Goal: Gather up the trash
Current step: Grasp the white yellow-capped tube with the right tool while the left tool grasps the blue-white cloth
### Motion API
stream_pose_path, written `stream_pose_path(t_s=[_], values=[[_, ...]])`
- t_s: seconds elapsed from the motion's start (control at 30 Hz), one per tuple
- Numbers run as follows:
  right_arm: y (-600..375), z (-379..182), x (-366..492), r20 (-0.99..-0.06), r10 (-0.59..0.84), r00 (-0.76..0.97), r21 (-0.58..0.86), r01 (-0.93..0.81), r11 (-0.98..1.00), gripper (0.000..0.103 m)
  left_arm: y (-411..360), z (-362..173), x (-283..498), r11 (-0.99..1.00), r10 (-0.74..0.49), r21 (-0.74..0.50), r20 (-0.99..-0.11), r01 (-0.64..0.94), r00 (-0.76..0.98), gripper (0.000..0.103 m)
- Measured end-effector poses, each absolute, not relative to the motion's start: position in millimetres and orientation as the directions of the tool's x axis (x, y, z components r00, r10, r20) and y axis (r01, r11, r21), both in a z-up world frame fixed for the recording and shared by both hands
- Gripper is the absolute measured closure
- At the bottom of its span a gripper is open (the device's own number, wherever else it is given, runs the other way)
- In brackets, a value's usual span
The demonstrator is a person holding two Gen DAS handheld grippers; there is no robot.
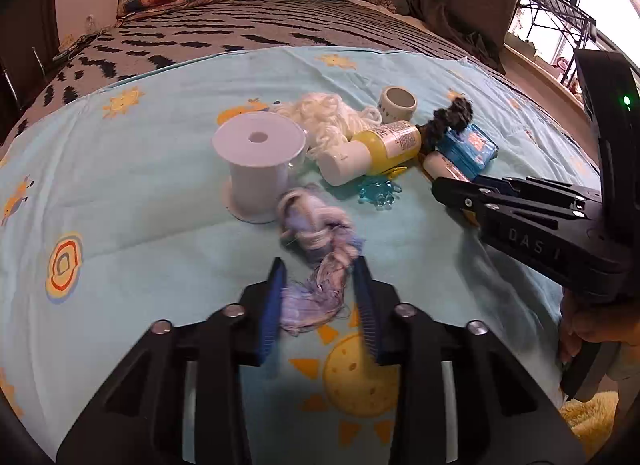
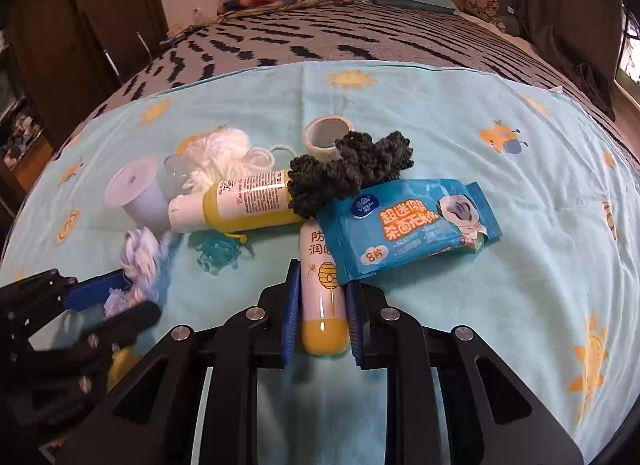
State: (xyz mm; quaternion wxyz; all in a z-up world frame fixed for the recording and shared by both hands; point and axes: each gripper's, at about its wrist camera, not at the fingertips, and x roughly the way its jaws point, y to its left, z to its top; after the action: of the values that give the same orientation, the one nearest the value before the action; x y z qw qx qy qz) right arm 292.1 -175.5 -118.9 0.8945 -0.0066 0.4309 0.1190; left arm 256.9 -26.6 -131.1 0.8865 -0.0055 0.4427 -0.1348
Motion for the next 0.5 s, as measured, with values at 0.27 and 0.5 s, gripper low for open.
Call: stream_pose_path(t_s=[0.27, 0.5], values=[[-178, -119, 257, -0.775, 0.219, 0.593, 0.087, -0.243, 0.966, 0.082, -22, -128, 231, 0.958, -0.25, -0.11, -0.778, 0.266, 0.577, 0.091], [-180, -111, 209, -0.765, 0.246, 0.595, 0.094, -0.275, 0.957, 0.082, -21, -122, 194, 0.951, -0.264, -0.107, -0.769, 0.29, 0.582, 0.093]])
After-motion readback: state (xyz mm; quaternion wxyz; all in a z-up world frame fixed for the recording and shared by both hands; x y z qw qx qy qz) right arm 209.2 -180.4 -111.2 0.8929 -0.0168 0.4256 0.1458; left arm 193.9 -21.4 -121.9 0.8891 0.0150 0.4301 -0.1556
